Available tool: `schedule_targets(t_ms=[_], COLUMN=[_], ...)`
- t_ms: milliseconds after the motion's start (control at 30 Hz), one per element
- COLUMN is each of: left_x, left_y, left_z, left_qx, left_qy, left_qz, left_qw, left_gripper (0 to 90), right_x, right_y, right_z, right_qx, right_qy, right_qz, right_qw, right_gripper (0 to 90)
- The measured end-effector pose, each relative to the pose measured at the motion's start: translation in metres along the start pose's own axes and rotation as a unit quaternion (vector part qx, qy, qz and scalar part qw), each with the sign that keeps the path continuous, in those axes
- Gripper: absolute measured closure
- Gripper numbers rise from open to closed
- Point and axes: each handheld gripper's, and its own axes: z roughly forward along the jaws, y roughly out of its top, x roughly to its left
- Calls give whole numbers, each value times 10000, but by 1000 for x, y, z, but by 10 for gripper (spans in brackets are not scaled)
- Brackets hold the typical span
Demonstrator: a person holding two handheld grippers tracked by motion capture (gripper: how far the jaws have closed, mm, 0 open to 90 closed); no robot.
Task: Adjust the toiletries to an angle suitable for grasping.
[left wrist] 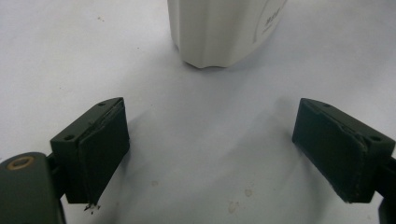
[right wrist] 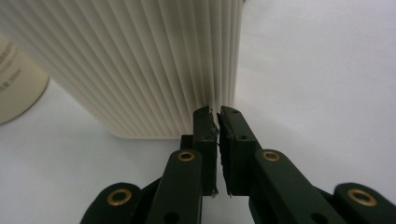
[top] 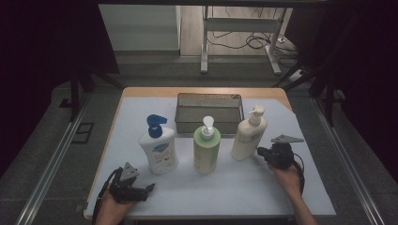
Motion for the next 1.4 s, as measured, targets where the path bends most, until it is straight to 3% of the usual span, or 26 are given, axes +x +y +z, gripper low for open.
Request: schedule_targets(t_ms=[133, 533, 867, 967, 1400], left_x=[0, 0, 0, 0, 0], left_y=[0, 0, 0, 0, 0], left_z=[0, 0, 0, 0, 0], left_qx=[-2, 2, 1, 1, -1], left_qy=[0, 4, 0, 0, 1], left_qz=[-3, -5, 1, 0, -3], left_qw=[10000, 10000, 10000, 10000, 10000], left_gripper=[107, 107, 107, 107, 107], right_x=[-6, -12, 7, 11, -5], right_y=[5, 7, -1, -1, 5], right_z=[8, 12, -10, -12, 7], right_qx=[15, 5, -86, -77, -71], right_qy=[-116, -98, 144, 102, 94], right_qz=[68, 147, -21, -112, 122], right_qw=[9999, 9998, 9999, 9999, 9999], right_gripper=[850, 845, 836, 853, 875])
